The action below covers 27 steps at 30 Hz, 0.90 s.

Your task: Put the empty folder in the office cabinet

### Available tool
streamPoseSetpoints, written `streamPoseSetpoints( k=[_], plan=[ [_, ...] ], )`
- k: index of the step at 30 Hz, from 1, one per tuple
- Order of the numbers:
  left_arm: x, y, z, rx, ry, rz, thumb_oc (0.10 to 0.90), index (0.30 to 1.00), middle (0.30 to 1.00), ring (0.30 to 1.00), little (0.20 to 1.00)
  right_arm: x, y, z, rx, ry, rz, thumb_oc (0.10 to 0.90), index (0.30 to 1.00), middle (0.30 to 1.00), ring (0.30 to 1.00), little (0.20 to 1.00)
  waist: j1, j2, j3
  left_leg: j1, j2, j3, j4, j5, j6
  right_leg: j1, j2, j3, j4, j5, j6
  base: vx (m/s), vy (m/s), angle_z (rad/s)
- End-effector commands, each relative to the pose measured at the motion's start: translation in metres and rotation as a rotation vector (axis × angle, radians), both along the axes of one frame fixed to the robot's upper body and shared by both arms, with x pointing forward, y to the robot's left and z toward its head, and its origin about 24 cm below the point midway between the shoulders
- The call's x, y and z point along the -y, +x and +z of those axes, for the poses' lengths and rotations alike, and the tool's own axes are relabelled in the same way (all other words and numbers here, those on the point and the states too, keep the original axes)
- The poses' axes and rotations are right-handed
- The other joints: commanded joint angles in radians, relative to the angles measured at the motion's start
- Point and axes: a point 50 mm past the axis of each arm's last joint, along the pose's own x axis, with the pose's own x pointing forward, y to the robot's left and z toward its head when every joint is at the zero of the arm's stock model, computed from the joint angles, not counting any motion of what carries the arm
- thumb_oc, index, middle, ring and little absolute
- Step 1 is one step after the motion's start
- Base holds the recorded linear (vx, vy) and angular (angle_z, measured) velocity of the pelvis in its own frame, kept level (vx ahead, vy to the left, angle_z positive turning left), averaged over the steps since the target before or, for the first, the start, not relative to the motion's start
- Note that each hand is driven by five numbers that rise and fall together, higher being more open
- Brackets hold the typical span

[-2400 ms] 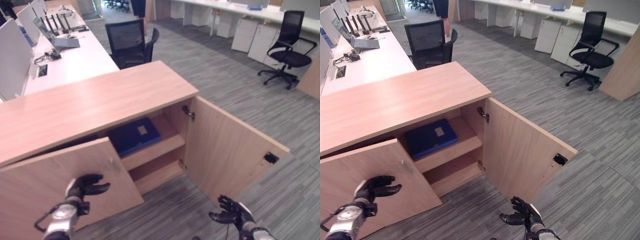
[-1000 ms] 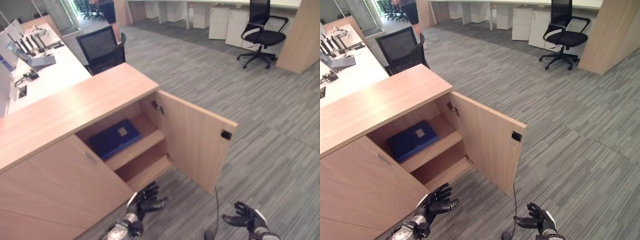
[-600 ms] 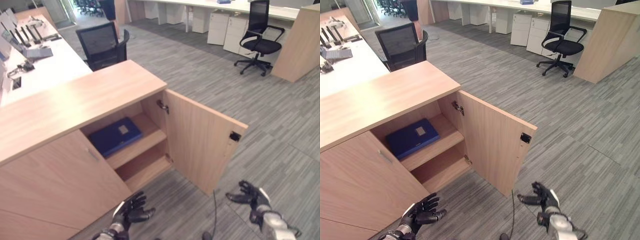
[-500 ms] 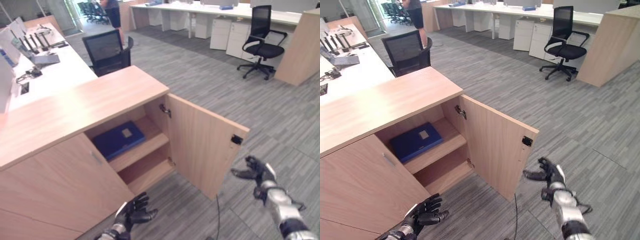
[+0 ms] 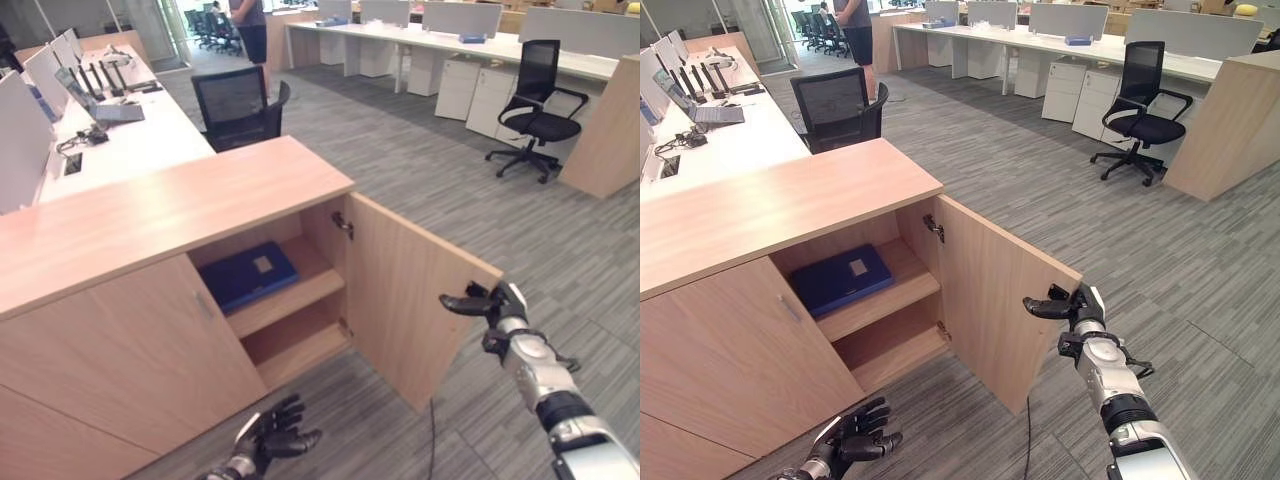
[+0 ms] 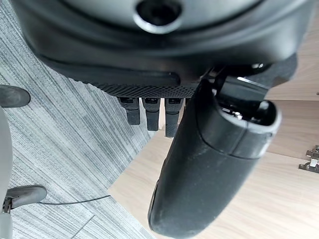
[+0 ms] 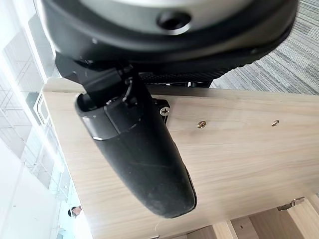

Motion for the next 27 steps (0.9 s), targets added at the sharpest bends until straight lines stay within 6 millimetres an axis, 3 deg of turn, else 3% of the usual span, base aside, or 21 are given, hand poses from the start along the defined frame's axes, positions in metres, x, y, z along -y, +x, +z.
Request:
streamPoseSetpoints(
  k=[1, 2, 5, 8, 14, 17, 19, 20, 21, 25, 27],
  plan=[
    [0.002, 0.043, 0.023, 0.18, 0.007, -0.038, 0.8, 0.9, 0.9, 0.9, 0.9, -0.036, 0.036, 0.055, 0.263, 0.027, 0.141, 0.8, 0.9, 0.9, 0.9, 0.9, 0.035, -0.033, -0.025, -0.012, -0.024, -0.015, -0.001, -0.048, -0.029, 0.086, -0.002, -0.064, 0.009, -0.149, 0.031, -0.01, 0.003, 0.19],
    [0.003, 0.045, 0.023, 0.185, 0.009, -0.034, 0.8, 0.9, 0.9, 0.9, 0.9, -0.051, 0.029, 0.048, 0.267, 0.059, 0.194, 0.8, 0.9, 0.9, 0.9, 0.9, 0.034, -0.032, -0.021, -0.018, -0.027, -0.021, -0.001, -0.045, -0.032, 0.085, -0.004, -0.076, 0.009, -0.148, 0.031, -0.02, 0.004, 0.19],
    [0.003, 0.046, 0.022, 0.186, 0.017, -0.021, 0.8, 0.9, 0.9, 0.9, 0.9, -0.062, 0.019, 0.042, 0.271, 0.07, 0.241, 0.8, 0.9, 0.9, 0.9, 0.9, 0.031, -0.033, -0.021, -0.026, -0.029, -0.03, -0.001, -0.042, -0.036, 0.085, -0.007, -0.09, 0.009, -0.15, 0.03, -0.01, -0.003, 0.22],
    [0.0, 0.048, 0.023, 0.195, 0.028, 0.024, 0.8, 0.9, 0.9, 0.9, 0.9, -0.086, -0.006, 0.029, 0.277, 0.147, 0.342, 0.8, 0.9, 0.9, 0.9, 0.9, 0.028, -0.032, -0.016, -0.034, -0.029, -0.046, -0.001, -0.037, -0.042, 0.086, -0.007, -0.111, 0.009, -0.154, 0.028, 0.01, -0.025, 0.22],
    [-0.01, 0.045, 0.022, 0.193, 0.044, 0.112, 0.8, 0.9, 0.9, 0.9, 0.9, -0.116, -0.036, 0.011, 0.248, 0.279, 0.439, 0.8, 0.9, 0.9, 0.9, 0.9, 0.057, -0.036, 0.009, -0.062, -0.026, -0.071, 0.004, -0.015, -0.057, 0.084, -0.016, -0.155, 0.009, -0.153, 0.029, -0.01, -0.01, 0.19],
    [-0.01, 0.048, 0.022, 0.196, 0.043, 0.128, 0.8, 0.9, 0.9, 0.9, 0.9, -0.116, -0.038, 0.012, 0.256, 0.291, 0.445, 0.8, 0.9, 0.9, 0.9, 0.9, 0.067, -0.046, 0.032, -0.116, -0.019, -0.037, 0.054, -0.004, -0.069, 0.083, -0.039, -0.207, 0.009, -0.151, 0.037, -0.09, 0.037, 0.41],
    [-0.009, 0.048, 0.021, 0.192, 0.037, 0.133, 0.8, 0.9, 0.9, 0.9, 0.9, -0.113, -0.038, 0.015, 0.265, 0.283, 0.439, 0.8, 0.9, 0.9, 0.9, 0.9, 0.055, -0.055, 0.033, -0.153, 0.021, 0.094, 0.096, -0.009, -0.066, 0.078, -0.065, -0.254, 0.009, -0.145, 0.046, -0.06, 0.164, 1.1],
    [-0.008, 0.045, 0.019, 0.178, 0.033, 0.118, 0.8, 0.9, 0.9, 0.9, 0.9, -0.106, -0.035, 0.018, 0.281, 0.274, 0.414, 0.8, 0.9, 0.9, 0.9, 0.9, 0.037, -0.052, 0.019, -0.141, 0.073, 0.25, 0.093, 0.0, -0.061, 0.083, -0.076, -0.295, 0.009, -0.144, 0.053, 0.03, 0.219, 1.4],
    [-0.009, 0.043, 0.017, 0.169, 0.036, 0.109, 0.8, 0.9, 0.9, 0.9, 0.9, -0.103, -0.034, 0.02, 0.289, 0.268, 0.399, 0.8, 0.9, 0.9, 0.9, 0.9, 0.039, -0.048, 0.012, -0.133, 0.081, 0.287, 0.084, 0.003, -0.058, 0.088, -0.076, -0.304, 0.009, -0.145, 0.054, 0.09, 0.226, 1.13],
    [-0.013, 0.032, 0.012, 0.13, 0.057, 0.082, 0.8, 0.9, 0.9, 0.9, 0.9, -0.089, -0.028, 0.027, 0.32, 0.232, 0.334, 0.8, 0.9, 0.9, 0.9, 0.9, 0.057, -0.05, -0.007, -0.108, 0.052, 0.276, 0.042, -0.004, -0.042, 0.112, -0.089, -0.328, 0.013, -0.148, 0.063, 0.12, 0.145, 0.69],
    [-0.015, 0.031, 0.013, 0.126, 0.06, 0.067, 0.8, 0.9, 0.9, 0.9, 0.9, -0.064, -0.021, 0.032, 0.344, 0.198, 0.202, 0.8, 0.9, 0.9, 0.9, 0.9, 0.083, -0.066, -0.023, -0.112, 0.01, 0.238, 0.031, -0.016, -0.018, 0.13, -0.117, -0.36, 0.034, -0.149, 0.072, 0.16, 0.189, 0.25]
  ],
)
